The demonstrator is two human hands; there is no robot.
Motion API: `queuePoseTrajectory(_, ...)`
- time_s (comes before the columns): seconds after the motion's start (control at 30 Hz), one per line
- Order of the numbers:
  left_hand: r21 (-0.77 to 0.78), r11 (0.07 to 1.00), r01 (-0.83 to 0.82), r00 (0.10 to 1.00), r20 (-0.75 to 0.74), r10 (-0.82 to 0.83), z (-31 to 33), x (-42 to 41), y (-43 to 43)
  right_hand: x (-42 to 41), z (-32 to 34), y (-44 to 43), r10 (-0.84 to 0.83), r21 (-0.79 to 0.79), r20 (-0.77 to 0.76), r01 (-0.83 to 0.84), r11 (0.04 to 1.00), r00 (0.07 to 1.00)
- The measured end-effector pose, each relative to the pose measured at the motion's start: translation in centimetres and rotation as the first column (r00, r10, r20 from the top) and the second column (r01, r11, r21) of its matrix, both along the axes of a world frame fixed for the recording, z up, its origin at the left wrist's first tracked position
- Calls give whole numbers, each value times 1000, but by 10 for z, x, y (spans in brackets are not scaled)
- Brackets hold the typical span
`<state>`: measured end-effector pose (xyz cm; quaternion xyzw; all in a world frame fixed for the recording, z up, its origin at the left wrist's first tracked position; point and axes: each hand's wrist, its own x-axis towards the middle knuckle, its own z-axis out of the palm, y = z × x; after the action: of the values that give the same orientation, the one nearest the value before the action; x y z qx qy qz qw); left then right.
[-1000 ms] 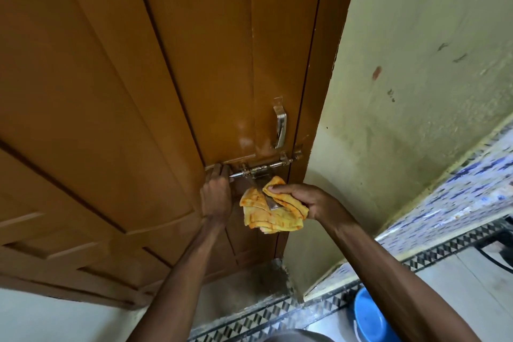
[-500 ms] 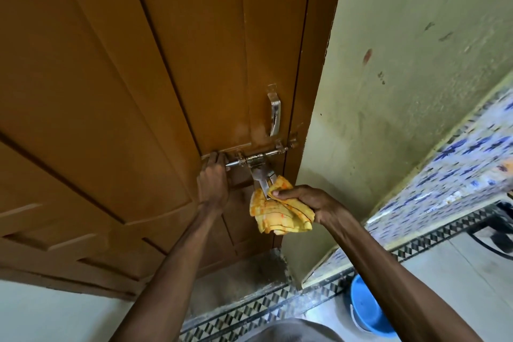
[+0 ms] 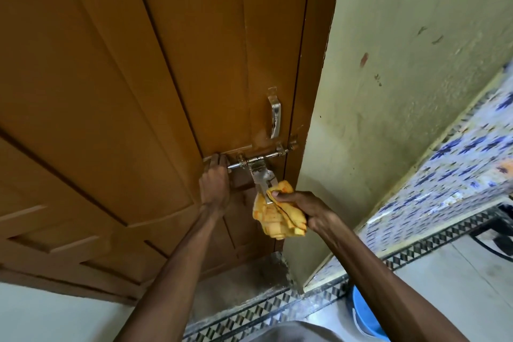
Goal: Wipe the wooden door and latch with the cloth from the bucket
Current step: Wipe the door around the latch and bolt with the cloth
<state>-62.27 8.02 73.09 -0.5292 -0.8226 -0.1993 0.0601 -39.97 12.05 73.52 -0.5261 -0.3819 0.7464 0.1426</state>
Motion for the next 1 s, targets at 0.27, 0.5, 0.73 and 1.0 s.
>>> queuePoseTrajectory(0.27,13,1000,24,1000,-7,-24,-8,-1,3,1,23,-14,-285,696,358,-50,716,889)
queuePoseTrajectory(0.5,-5,1000,16,998,63,-16,0,-2,-1,-70,26,-2,-245,836,548,-531,138,800)
queuePoseTrajectory(0.73,3,1000,11,998,67,-11,-1,-3,-2,-69,-3,11,-313,708,674,-706,15,669)
queuePoseTrajectory(1.0,15,1000,24,995,99,-25,0,-7,-2,-84,3,-13,-350,820,570,-545,175,744)
